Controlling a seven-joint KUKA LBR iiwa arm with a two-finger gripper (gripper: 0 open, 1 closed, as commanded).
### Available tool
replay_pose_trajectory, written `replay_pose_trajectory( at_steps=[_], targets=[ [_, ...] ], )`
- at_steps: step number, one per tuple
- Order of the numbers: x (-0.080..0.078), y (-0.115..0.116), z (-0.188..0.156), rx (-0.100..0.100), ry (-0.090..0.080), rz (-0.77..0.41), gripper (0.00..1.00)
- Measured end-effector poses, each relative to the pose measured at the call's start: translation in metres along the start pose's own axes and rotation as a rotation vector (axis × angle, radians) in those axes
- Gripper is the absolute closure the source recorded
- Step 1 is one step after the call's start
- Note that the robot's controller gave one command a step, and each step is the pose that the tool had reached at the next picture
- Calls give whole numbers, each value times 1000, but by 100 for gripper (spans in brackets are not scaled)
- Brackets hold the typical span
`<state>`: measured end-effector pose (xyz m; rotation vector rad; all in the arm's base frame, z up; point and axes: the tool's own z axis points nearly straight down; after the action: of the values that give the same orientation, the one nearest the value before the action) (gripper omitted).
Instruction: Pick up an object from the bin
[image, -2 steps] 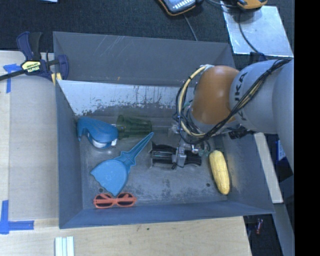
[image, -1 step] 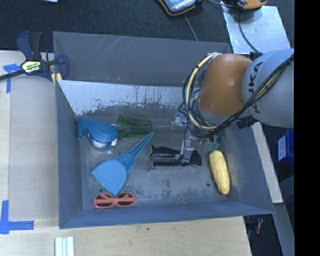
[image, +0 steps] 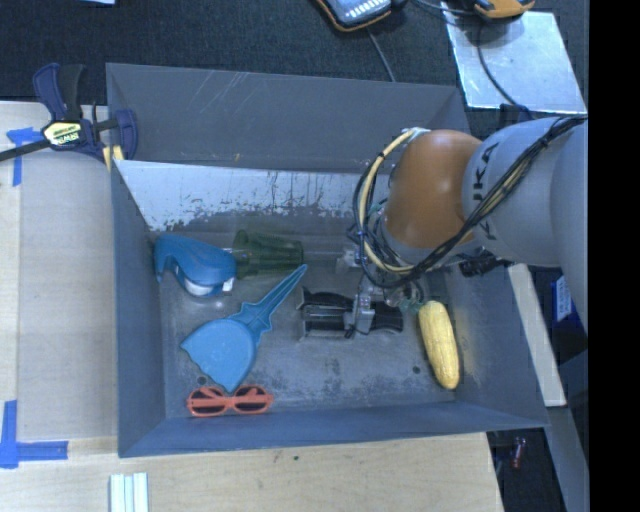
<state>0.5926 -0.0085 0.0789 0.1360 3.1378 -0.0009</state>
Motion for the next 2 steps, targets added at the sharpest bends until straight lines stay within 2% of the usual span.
replay_pose_trajectory(
  at_steps=[1,2],
  targets=[
    [11,-2,5,-2,-27,19,0],
    [1,0,-1,-1,-8,3,100]
  ],
)
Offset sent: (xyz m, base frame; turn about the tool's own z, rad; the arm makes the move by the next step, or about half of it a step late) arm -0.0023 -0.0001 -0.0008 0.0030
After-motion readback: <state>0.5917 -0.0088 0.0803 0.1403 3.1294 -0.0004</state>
